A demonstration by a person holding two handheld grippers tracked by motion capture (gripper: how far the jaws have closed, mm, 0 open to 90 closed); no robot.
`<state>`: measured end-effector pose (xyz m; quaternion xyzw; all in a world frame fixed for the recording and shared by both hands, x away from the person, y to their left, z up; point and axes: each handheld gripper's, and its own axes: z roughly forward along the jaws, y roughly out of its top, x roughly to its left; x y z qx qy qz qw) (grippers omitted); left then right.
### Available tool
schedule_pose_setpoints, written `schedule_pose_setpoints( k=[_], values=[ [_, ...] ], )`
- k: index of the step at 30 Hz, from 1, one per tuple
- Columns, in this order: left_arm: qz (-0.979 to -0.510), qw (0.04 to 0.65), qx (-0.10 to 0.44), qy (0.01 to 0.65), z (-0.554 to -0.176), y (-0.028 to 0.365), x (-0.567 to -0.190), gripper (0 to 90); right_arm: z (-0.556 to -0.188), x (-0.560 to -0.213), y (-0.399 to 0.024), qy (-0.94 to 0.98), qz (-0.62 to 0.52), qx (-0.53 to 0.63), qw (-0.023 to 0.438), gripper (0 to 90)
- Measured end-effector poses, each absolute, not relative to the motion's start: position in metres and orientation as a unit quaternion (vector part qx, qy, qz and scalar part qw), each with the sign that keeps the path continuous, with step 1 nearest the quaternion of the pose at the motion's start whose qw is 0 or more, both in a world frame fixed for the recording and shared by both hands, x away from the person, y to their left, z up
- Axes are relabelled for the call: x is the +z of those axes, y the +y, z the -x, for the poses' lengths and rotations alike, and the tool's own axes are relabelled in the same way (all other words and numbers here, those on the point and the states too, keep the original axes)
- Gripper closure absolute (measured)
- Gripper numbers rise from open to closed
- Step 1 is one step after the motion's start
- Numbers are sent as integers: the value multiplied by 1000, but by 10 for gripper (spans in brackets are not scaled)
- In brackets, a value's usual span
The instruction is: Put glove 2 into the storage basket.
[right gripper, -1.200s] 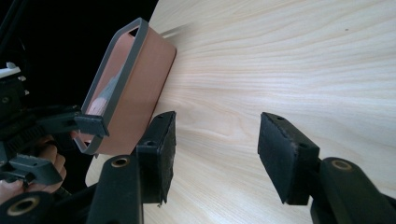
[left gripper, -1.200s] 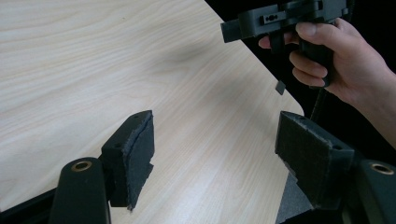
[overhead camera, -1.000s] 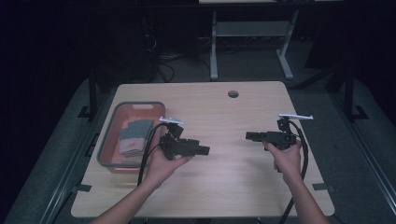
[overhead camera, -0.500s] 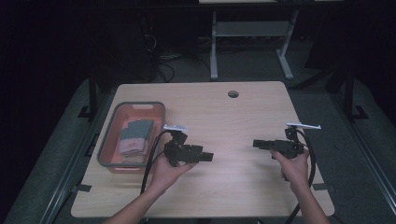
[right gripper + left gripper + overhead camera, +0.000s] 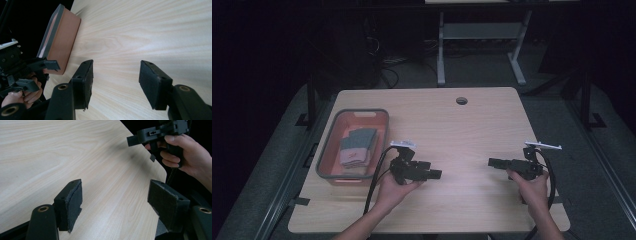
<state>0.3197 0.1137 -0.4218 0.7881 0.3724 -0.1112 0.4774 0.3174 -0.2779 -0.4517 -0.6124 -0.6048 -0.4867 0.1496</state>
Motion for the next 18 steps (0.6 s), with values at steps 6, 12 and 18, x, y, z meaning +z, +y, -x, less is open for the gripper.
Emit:
schedule_pose_setpoints(
  k=[6, 12, 18],
  values=[
    [-783, 485, -113, 372, -315, 114, -427, 280, -309, -454, -280, -602, 611, -490, 155, 441],
    [-781, 489, -114, 371, -305, 120, -437, 280, -299, -460, -282, -602, 604, -501, 145, 422],
    [-779, 495, -112, 369, -299, 124, -440, 279, -290, -466, -283, -604, 603, -501, 145, 409]
  ],
)
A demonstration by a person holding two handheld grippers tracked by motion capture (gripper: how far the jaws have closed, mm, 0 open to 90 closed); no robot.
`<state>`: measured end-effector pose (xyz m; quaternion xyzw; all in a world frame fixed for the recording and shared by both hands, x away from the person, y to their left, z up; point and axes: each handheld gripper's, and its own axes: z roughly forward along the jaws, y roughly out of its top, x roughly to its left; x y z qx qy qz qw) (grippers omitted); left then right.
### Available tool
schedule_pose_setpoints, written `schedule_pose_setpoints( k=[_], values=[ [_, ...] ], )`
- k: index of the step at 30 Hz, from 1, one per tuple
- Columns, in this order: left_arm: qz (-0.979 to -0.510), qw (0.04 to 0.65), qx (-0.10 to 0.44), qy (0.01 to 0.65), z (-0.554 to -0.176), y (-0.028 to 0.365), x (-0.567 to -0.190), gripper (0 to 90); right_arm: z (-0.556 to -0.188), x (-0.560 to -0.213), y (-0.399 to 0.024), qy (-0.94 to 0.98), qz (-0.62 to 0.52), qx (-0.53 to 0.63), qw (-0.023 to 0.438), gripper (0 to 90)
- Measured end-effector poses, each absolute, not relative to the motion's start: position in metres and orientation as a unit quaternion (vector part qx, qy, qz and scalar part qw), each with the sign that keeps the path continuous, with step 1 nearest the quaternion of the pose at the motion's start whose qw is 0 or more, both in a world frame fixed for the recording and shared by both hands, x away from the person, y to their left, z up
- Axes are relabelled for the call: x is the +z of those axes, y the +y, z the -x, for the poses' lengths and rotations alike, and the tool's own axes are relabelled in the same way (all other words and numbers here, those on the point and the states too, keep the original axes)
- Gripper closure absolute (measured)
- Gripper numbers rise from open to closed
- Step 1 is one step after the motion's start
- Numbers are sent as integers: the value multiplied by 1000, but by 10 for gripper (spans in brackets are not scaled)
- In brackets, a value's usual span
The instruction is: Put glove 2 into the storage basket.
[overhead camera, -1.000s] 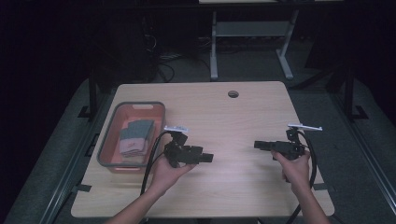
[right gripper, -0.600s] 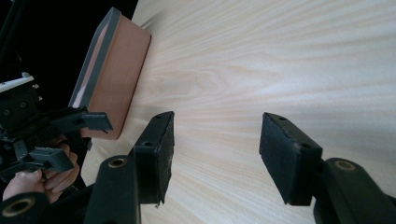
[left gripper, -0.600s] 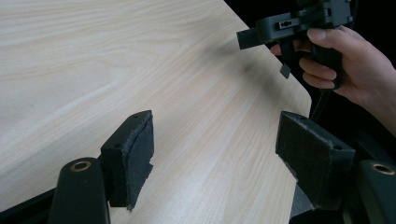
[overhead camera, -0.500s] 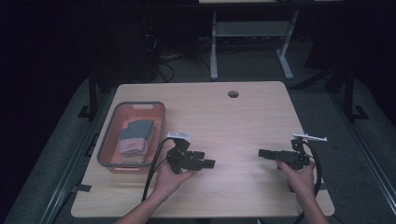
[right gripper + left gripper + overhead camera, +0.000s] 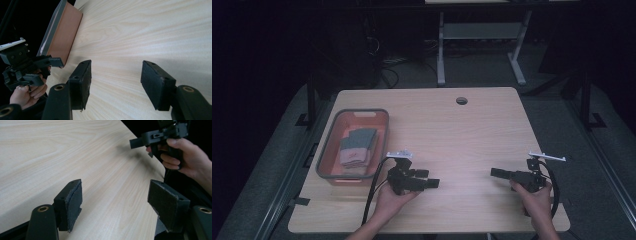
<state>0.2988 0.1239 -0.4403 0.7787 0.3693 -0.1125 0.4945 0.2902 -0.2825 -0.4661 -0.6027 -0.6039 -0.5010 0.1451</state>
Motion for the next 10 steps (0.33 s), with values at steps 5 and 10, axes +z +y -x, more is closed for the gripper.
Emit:
schedule_pose_setpoints(
  k=[5, 10],
  values=[
    [-778, 503, -97, 363, -291, 127, -440, 272, -281, -469, -281, -613, 597, -500, 134, 400],
    [-784, 507, -88, 348, -280, 129, -439, 264, -267, -468, -278, -623, 584, -505, 125, 383]
  ],
)
